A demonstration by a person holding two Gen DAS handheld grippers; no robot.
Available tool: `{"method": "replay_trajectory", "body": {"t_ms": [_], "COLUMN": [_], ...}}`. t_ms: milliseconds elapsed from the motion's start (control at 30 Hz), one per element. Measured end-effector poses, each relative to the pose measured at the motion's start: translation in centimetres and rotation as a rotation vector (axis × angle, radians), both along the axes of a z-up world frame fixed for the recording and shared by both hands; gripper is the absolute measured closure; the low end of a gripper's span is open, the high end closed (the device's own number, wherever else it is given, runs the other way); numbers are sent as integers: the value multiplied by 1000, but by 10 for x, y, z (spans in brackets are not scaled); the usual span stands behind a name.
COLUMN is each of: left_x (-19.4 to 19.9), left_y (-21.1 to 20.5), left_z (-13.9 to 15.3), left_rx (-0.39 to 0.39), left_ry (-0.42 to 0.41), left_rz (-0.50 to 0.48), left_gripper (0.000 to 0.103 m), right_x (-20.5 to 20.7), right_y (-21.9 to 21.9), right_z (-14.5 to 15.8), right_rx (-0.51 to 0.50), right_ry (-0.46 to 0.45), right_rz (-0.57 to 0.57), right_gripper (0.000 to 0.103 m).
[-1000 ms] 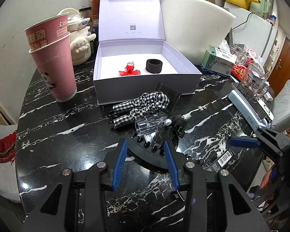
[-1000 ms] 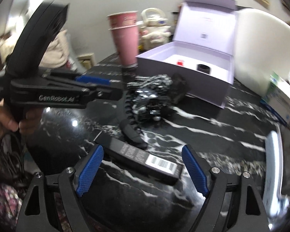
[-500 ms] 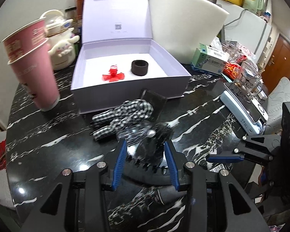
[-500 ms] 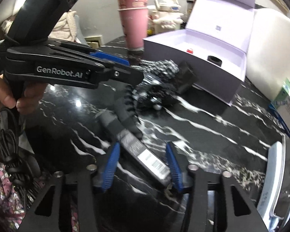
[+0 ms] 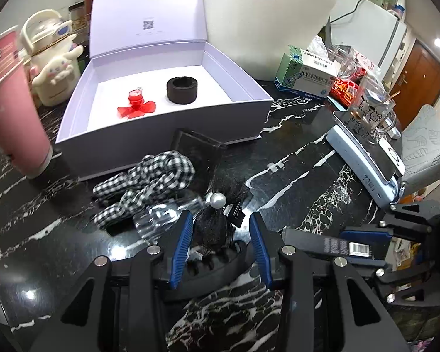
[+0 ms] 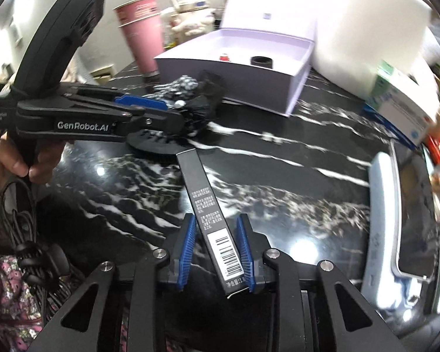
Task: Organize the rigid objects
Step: 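Grasp the black barcode-labelled lipstick box with the right tool, then grasp the black hair claw clip with the left tool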
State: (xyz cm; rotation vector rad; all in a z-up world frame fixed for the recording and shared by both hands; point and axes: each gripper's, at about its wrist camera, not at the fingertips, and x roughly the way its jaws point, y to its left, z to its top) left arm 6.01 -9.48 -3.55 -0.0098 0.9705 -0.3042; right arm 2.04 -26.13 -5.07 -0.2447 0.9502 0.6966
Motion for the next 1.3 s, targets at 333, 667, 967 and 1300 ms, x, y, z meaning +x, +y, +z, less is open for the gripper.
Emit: {"method": "replay_trajectory", "body": {"t_ms": [333,667,967,1300], "left_x": [20,34,36,32], "left_y": [-14,-30,-40,-30], "left_z": [-12,-21,-23,-21], "left_rx": [12,70,124,66], "left_ry": [45,51,1,9], "left_rz": [-42,-83,-87,-73], "left_gripper": [64,63,63,70], "right_x": [8,23,22,22], "right_y": [-18,-15,-14,-18], "right_z": [1,-1,-3,-3], "right_rx": [23,21,23,43], "right_ry": [36,38,21,3], "right_rz": [-89,-127,-133,-148], "right_gripper": [73,63,63,84]}}
